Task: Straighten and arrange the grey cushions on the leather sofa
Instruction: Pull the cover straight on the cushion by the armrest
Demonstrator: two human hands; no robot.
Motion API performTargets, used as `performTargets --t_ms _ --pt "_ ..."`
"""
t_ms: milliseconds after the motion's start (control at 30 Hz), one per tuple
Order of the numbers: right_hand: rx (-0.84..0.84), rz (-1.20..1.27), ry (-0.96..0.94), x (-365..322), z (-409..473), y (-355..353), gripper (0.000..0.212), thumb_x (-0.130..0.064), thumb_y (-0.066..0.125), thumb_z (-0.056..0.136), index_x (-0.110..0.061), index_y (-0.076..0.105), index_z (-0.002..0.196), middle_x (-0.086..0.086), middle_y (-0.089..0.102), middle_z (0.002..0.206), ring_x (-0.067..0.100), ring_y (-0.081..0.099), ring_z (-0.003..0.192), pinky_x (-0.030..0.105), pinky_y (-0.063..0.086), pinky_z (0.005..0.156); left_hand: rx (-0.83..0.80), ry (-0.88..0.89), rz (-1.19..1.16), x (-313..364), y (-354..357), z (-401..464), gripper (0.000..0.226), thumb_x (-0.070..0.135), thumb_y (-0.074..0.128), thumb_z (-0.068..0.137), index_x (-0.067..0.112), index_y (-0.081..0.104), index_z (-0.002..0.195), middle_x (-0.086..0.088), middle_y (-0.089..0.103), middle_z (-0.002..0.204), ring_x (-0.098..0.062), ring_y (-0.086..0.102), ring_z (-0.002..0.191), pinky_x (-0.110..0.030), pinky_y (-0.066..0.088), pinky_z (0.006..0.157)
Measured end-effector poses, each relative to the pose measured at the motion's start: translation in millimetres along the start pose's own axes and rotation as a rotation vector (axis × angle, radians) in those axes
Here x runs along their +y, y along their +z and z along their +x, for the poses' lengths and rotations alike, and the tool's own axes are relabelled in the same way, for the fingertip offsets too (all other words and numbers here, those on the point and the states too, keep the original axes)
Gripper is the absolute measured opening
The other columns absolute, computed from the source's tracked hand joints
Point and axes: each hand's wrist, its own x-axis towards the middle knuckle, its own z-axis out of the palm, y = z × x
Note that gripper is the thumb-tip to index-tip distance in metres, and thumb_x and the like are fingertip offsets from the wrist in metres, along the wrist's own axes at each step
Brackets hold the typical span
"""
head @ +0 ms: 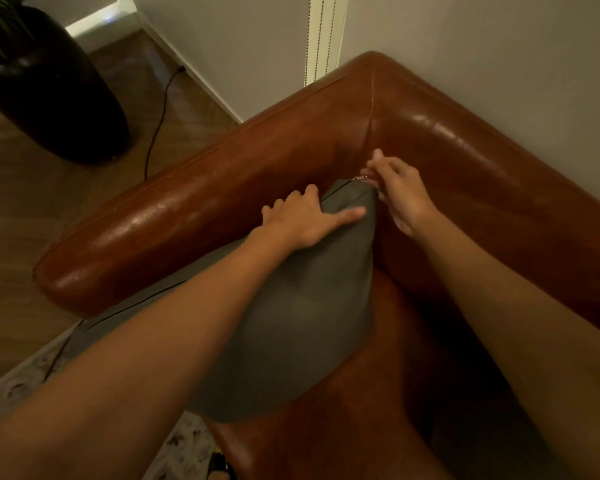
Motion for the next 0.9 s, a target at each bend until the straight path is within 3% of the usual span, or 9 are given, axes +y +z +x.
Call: performTargets --t_ms 67,167,333,433,567,667,733,800,900 --pt "-0.101 0.153 0.190 13 -5 -8 0.034 -0.051 0.045 0.099 -0.026 0.065 0.112 0.000 0.067 0.123 0.015 0.058 0.119 0.036 0.043 0.100 0.045 0.013 -0.085 13 -2 6 0.096 0.088 0.041 0.072 0.015 0.043 0.134 -0.011 0.051 0.132 -0.033 0.052 0.116 -0.051 0.041 0.098" --pt "-0.231 0.312 0.287 25 -20 -13 0.033 -0.039 0.047 0.101 -0.022 0.063 0.124 0.002 0.066 0.127 0.015 0.062 0.116 0.030 0.052 0.089 0.099 0.153 -0.149 31 1 16 0.066 0.061 0.057 0.086 0.014 0.048 0.130 -0.010 0.054 0.127 -0.030 0.053 0.114 -0.043 0.046 0.092" --pt "-0.071 0.165 0.113 19 -23 -10 0.017 -0.020 0.061 0.095 -0.011 0.073 0.103 0.005 0.072 0.113 0.017 0.065 0.112 0.036 0.054 0.096 0.217 0.153 -0.149 29 16 23 0.034 0.041 0.064 0.089 0.015 0.064 0.111 -0.009 0.066 0.107 -0.029 0.061 0.100 -0.042 0.050 0.084" --pt "-0.027 0.032 -0.010 8 -24 -5 0.010 -0.017 0.069 0.089 -0.008 0.074 0.092 0.003 0.075 0.098 0.012 0.070 0.097 0.034 0.056 0.089 0.297 0.151 -0.221 24 14 17 0.024 0.036 0.065 0.090 0.015 0.069 0.103 -0.006 0.069 0.099 -0.027 0.062 0.096 -0.041 0.050 0.083" --pt "-0.021 0.107 -0.031 5 -31 1 0.012 -0.021 0.068 0.091 -0.010 0.072 0.090 0.004 0.072 0.103 0.010 0.068 0.101 0.038 0.054 0.094 0.335 0.132 -0.444 15 7 7 0.025 0.026 0.071 0.086 0.019 0.071 0.110 0.000 0.072 0.102 -0.018 0.064 0.101 -0.038 0.050 0.092" --pt "-0.167 0.151 0.109 9 -34 -2 0.044 -0.054 0.053 0.094 -0.020 0.067 0.118 0.001 0.066 0.126 0.015 0.059 0.121 0.044 0.044 0.107 0.371 0.083 -0.721 5 5 -6 0.034 0.021 0.079 0.079 0.020 0.071 0.112 0.005 0.073 0.100 -0.011 0.067 0.099 -0.038 0.052 0.095" --pt "-0.296 0.132 0.129 9 -42 -1 0.054 -0.059 0.045 0.093 -0.023 0.061 0.130 -0.001 0.064 0.130 0.015 0.058 0.124 0.039 0.044 0.107 0.357 0.103 -0.832 2 0 -23 0.031 0.018 0.081 0.077 0.018 0.073 0.107 0.006 0.074 0.094 -0.009 0.069 0.093 -0.037 0.054 0.091" --pt "-0.340 0.199 0.085 0 -53 7 0.052 -0.051 0.047 0.093 -0.014 0.064 0.125 0.004 0.068 0.124 0.016 0.062 0.118 0.031 0.050 0.099 0.351 0.156 -0.925 2 -10 -43 0.026 0.016 0.083 0.074 0.017 0.074 0.098 0.004 0.075 0.088 -0.008 0.071 0.086 -0.033 0.056 0.087" --pt "-0.265 0.305 -0.032 -25 -71 21 0.045 -0.044 0.059 0.085 -0.007 0.071 0.106 0.012 0.073 0.106 0.021 0.069 0.102 0.030 0.055 0.087 0.378 0.219 -1.026 3 -28 -73 0.025 0.015 0.086 0.068 0.013 0.074 0.090 -0.001 0.076 0.085 -0.011 0.072 0.082 -0.031 0.057 0.081"
